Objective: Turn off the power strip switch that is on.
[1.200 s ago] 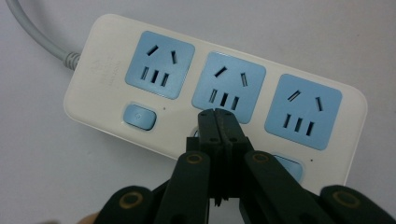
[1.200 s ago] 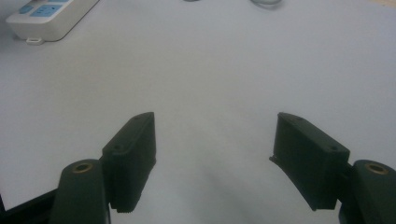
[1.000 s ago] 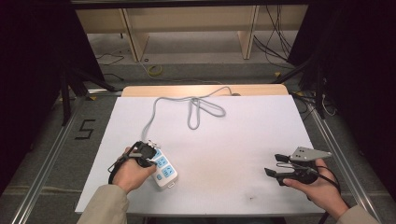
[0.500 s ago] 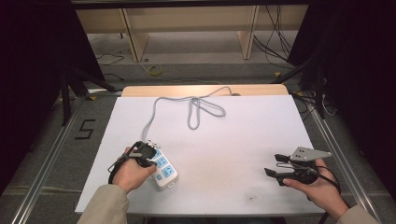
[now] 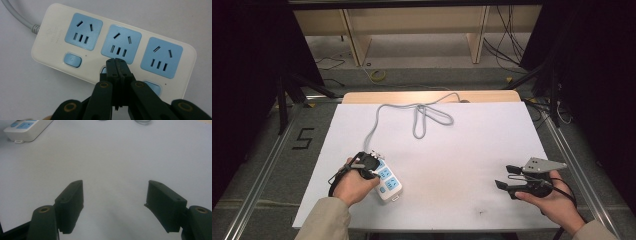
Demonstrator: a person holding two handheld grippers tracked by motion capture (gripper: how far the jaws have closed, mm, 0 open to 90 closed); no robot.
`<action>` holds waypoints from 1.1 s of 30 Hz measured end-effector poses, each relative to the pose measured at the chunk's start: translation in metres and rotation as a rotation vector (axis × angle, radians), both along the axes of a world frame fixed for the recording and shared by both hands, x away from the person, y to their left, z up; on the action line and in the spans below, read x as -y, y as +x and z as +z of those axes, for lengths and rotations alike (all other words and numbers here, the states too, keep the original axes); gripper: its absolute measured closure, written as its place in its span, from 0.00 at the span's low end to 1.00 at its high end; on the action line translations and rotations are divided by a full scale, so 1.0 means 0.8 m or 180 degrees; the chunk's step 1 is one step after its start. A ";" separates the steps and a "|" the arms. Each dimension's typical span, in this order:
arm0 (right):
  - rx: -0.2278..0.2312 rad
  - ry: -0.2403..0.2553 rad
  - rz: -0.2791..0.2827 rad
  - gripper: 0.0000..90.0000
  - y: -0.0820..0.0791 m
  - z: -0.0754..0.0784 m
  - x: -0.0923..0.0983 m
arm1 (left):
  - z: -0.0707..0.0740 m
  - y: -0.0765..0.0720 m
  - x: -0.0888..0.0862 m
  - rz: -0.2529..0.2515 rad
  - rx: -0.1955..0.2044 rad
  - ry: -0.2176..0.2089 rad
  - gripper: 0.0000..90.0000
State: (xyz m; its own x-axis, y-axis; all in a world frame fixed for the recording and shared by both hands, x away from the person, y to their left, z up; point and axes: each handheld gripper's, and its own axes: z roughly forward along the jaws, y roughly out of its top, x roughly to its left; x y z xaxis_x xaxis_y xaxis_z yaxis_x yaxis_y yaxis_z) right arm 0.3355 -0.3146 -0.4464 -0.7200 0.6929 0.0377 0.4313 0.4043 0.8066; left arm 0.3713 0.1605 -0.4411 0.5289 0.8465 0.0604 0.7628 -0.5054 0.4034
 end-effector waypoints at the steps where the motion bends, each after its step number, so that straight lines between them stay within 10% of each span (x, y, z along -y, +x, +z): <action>1: 0.0000 0.0000 0.0001 0.34 0.000 0.000 0.000 | 0.000 0.000 0.000 0.0002 -0.0002 -0.0003 1.00; 33: -0.0005 -0.0013 0.0016 0.34 0.000 0.000 0.000 | 0.001 0.001 0.000 -0.0017 -0.0016 -0.0010 1.00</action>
State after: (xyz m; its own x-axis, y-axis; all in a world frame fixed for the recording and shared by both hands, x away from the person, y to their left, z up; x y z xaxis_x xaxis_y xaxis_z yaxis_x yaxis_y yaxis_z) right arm 0.3358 -0.3144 -0.4467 -0.7235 0.6894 0.0362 0.4306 0.4097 0.8042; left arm 0.3720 0.1609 -0.4405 0.5339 0.8438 0.0550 0.7620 -0.5083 0.4013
